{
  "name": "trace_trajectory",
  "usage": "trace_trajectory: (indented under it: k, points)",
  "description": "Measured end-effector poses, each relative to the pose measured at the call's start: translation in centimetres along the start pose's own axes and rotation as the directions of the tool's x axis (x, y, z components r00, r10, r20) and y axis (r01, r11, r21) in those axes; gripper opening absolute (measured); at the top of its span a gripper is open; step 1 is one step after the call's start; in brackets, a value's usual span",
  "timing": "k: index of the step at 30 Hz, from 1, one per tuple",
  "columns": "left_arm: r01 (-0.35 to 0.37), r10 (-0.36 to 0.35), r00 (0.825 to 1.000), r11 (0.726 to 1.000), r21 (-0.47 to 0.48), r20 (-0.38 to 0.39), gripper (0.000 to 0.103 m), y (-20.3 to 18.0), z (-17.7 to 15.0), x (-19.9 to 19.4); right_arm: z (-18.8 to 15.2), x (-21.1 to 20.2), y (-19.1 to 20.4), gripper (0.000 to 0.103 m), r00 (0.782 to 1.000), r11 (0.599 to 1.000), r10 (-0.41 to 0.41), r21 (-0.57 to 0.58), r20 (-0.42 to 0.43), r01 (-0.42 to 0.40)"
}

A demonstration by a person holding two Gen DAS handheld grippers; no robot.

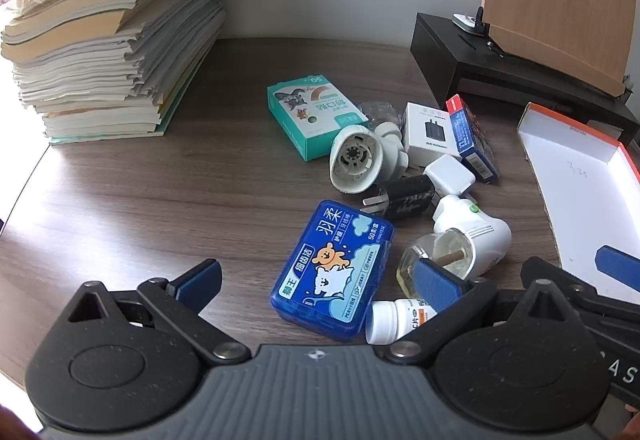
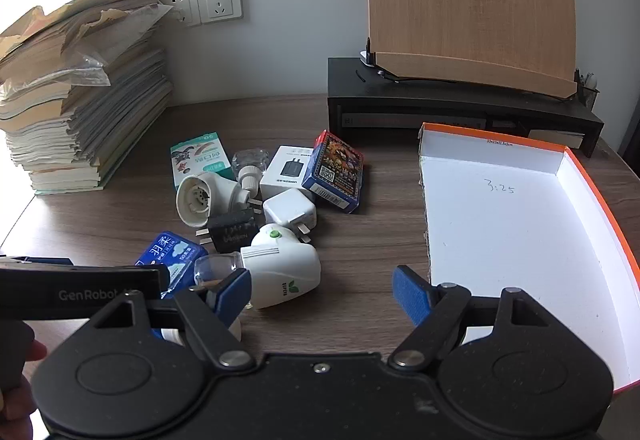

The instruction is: Organize rigid objects

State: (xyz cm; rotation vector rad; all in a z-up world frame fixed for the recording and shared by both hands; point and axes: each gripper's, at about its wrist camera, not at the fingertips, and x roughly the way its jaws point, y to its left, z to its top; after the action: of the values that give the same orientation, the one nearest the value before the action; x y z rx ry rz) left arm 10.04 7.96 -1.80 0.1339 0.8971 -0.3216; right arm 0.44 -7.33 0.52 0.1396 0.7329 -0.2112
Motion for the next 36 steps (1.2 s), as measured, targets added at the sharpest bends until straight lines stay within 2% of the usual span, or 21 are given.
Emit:
trace_trajectory:
  k: [36]
  points:
    - [0.016, -0.015, 0.999, 1.000, 0.019, -0.043, 0.103, 0.6, 0.1, 2.6, -0.1, 2.6, 0.5, 0.092, 0.998, 0.999, -0.009, 0.034, -0.058, 0.011]
